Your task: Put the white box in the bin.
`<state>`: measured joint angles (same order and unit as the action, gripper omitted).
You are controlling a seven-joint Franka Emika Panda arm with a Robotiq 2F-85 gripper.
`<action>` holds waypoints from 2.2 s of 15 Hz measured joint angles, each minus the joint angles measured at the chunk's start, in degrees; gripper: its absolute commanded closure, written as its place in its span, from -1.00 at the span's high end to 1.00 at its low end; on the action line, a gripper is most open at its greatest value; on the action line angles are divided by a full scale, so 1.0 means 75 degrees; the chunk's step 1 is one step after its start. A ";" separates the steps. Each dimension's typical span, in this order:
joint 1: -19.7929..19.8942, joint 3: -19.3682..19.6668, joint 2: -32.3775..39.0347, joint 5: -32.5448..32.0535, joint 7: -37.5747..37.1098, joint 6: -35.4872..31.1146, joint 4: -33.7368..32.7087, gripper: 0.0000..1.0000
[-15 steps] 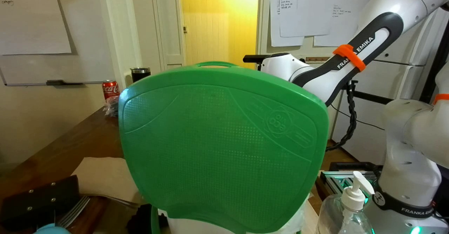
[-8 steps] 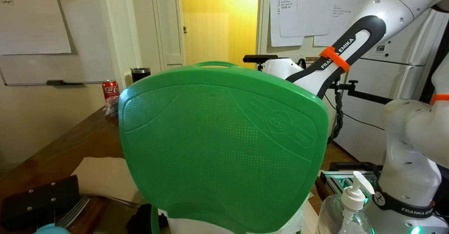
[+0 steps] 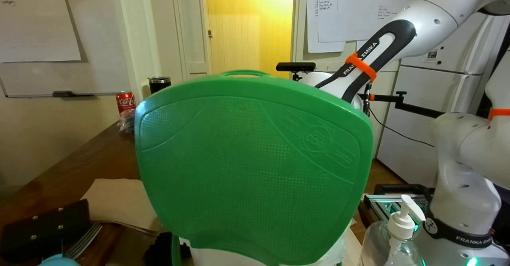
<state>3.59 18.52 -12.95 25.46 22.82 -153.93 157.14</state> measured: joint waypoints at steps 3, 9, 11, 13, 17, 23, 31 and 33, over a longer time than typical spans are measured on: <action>-0.0097 0.0005 0.0055 0.1258 0.0596 -0.0036 0.0000 1.00; -0.0120 -0.0065 0.0335 0.2242 0.1350 0.0006 0.0019 1.00; -0.0119 -0.0111 0.0373 0.2243 0.1381 0.0006 -0.0002 1.00; -0.0119 -0.0134 0.0384 0.2243 0.1443 0.0006 -0.0006 1.00; -0.0119 -0.0187 0.0390 0.2243 0.1582 0.0009 -0.0005 0.63; -0.0100 -0.0201 0.0301 0.2250 0.1715 0.0015 -0.0010 -0.21; -0.0096 -0.0214 0.0350 0.2251 0.1780 0.0022 0.0007 -0.76; -0.0086 -0.0216 0.0357 0.2251 0.1780 0.0022 0.0006 -1.00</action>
<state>2.95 16.89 -10.27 42.34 36.17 -153.77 157.18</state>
